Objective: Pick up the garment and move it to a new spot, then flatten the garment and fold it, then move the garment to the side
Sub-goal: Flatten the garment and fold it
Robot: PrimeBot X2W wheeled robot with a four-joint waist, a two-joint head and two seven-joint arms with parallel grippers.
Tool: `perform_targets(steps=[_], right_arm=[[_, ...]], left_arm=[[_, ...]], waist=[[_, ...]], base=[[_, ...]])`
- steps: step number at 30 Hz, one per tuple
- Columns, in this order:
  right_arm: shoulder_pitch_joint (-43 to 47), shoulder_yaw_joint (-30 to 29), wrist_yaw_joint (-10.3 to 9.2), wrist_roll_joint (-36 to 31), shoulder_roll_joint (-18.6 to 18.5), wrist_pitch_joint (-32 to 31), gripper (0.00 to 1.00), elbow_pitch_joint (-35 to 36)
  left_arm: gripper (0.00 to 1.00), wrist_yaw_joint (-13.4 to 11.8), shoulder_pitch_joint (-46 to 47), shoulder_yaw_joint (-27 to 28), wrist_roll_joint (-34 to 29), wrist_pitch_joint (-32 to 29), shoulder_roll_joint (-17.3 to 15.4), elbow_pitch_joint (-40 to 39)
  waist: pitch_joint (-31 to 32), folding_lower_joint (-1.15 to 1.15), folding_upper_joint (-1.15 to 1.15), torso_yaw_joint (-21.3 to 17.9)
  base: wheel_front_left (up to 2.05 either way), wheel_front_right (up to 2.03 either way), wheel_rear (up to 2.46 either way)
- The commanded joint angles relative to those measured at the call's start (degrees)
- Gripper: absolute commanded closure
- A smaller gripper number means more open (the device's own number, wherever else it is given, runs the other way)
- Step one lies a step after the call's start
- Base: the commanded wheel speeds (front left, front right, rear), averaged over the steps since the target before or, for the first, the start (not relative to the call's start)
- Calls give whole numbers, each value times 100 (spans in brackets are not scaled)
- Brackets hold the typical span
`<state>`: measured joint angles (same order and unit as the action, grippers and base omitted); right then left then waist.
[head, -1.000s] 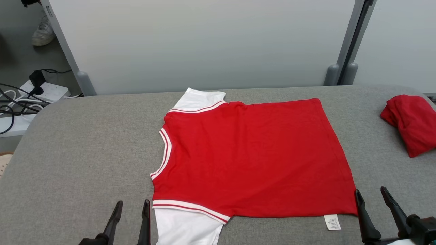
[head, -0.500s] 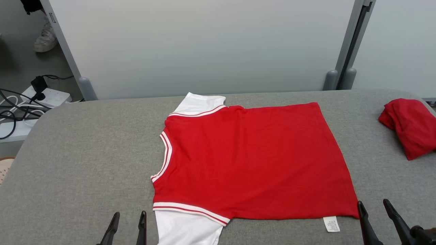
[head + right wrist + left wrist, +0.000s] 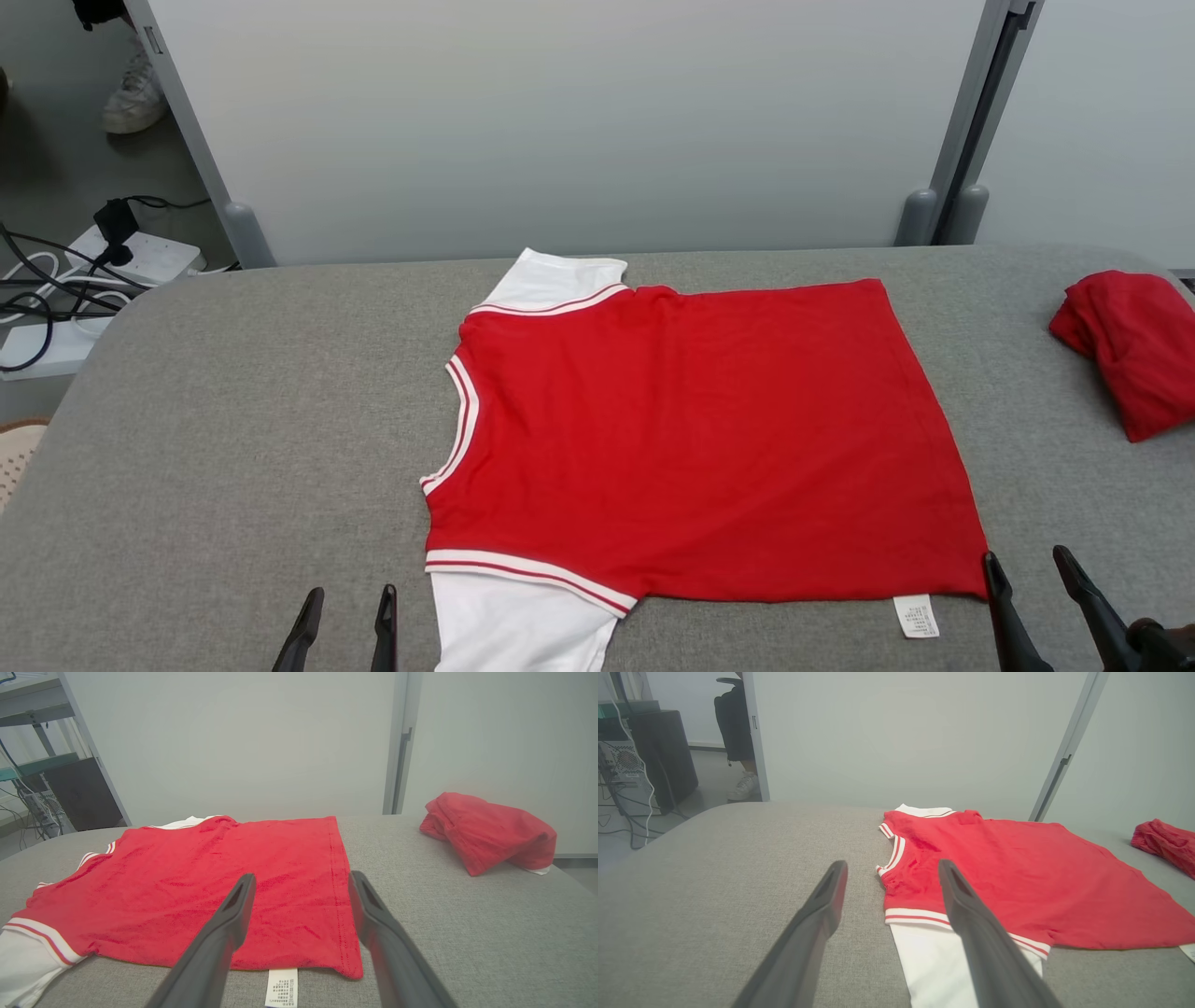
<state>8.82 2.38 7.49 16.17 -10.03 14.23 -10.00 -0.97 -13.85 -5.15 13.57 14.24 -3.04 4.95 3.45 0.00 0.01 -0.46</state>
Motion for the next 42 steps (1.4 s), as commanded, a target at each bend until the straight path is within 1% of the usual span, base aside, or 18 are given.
perform_targets(steps=[1,11,14,17,18,20,25,30,37,42], right_arm=[[-87,98,0,-1,-145,76,0,158],[-102,136,0,4,-144,76,0,132],[-107,140,0,6,-156,76,0,126],[-113,138,0,7,-169,76,0,117],[-113,138,0,7,-169,76,0,117],[-124,145,0,8,-180,76,0,115],[-154,140,0,21,-205,76,0,134],[-157,149,0,18,-214,76,0,148],[-206,181,0,35,-294,76,0,152],[-226,157,0,36,-350,77,0,162]], left_arm=[[0,62,257,195,-60,75,8,-123],[0,55,271,134,-72,75,15,-128],[0,163,236,37,15,75,15,4],[0,334,211,-229,195,-46,15,462],[0,334,211,-229,195,-46,15,462],[0,357,248,-339,255,-311,15,735],[0,173,353,-507,419,-827,15,1080],[0,176,506,-682,609,-1158,16,1366],[0,-47,823,-776,636,-1165,16,1741],[0,-100,950,-891,720,-1150,16,1934]], waist=[[-11,0,-1,17],[-46,0,-1,53],[-59,0,-1,56],[-68,0,-1,54],[-68,0,-1,54],[-80,0,-1,45],[-131,0,-1,18],[-195,0,-1,-9],[-268,0,-1,-63],[-304,0,-1,-87]], base=[[0,0,0],[0,0,0],[0,0,0],[0,0,0],[0,0,0],[0,0,0],[0,0,0],[0,0,0],[0,0,0],[0,0,0]])
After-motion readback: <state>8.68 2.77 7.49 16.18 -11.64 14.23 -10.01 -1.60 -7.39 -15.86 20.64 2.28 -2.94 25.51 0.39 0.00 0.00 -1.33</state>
